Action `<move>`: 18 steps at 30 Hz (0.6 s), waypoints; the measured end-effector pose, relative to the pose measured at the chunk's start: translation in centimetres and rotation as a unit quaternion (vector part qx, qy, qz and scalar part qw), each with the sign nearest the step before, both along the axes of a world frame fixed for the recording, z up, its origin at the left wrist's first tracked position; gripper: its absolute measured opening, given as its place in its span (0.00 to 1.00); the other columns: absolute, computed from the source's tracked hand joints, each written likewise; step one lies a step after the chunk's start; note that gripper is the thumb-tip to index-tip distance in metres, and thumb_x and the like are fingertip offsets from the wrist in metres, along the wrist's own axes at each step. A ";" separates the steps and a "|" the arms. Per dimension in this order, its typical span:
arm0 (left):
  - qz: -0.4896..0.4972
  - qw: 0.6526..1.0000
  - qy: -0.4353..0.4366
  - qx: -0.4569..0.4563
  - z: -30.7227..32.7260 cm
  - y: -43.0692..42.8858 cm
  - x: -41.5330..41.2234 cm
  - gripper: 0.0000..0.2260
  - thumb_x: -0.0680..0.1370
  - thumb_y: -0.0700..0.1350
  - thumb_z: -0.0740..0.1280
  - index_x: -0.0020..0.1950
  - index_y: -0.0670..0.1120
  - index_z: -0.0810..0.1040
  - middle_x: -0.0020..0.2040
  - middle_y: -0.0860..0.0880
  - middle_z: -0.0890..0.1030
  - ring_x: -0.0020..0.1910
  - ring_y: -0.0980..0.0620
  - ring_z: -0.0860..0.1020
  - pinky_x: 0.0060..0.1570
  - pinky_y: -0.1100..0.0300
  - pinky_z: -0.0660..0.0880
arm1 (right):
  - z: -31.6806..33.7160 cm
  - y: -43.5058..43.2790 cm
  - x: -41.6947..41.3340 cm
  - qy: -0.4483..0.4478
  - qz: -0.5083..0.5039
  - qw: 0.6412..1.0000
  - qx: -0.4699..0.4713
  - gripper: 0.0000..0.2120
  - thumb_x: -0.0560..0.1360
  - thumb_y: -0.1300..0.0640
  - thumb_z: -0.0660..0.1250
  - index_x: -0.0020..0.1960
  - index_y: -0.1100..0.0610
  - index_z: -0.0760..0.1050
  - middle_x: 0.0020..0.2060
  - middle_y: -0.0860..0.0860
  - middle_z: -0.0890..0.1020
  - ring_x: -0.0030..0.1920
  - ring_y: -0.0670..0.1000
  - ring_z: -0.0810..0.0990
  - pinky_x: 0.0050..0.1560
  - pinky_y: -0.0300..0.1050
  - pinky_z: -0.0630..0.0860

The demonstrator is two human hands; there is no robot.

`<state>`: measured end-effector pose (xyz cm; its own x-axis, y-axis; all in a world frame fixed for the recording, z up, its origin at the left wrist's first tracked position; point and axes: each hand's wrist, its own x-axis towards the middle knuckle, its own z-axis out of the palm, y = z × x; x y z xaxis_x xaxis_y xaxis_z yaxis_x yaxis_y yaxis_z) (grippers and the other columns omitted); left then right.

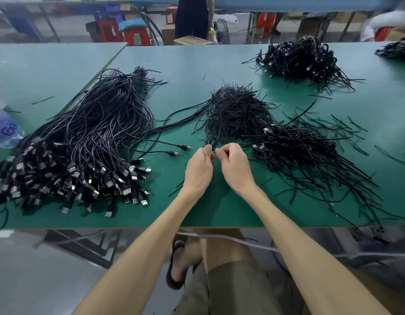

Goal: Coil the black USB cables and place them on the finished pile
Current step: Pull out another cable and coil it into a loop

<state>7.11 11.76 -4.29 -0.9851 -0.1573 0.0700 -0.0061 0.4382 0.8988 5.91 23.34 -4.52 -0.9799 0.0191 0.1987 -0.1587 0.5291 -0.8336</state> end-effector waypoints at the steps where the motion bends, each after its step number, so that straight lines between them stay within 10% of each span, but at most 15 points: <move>1: 0.002 1.000 0.001 0.008 0.1 0.0 0.1 0.20 0.87 0.57 0.50 0.42 0.50 0.73 0.39 0.53 0.76 0.39 0.53 0.74 0.45 0.51 0.71 | 0.0 0.0 0.1 -0.001 0.002 1.000 0.000 0.09 0.84 0.50 0.61 0.50 0.54 0.72 0.47 0.46 0.74 0.48 0.50 0.75 0.51 0.51 0.73; 18: 0.004 0.991 -0.022 0.131 1.0 -0.2 1.1 0.18 0.84 0.48 0.55 0.33 0.53 0.64 0.29 0.57 0.66 0.28 0.55 0.62 0.31 0.56 0.60 | 0.2 1.3 0.5 -0.024 0.078 0.984 -0.161 0.07 0.80 0.53 0.70 0.54 0.44 0.73 0.43 0.44 0.81 0.44 0.41 0.79 0.50 0.41 0.76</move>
<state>8.18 11.61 -3.26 -0.9848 -0.1726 -0.0176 -0.0506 0.1890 0.9807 6.37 24.68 -4.29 -0.9840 -0.0772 0.1604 -0.1733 0.2097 -0.9623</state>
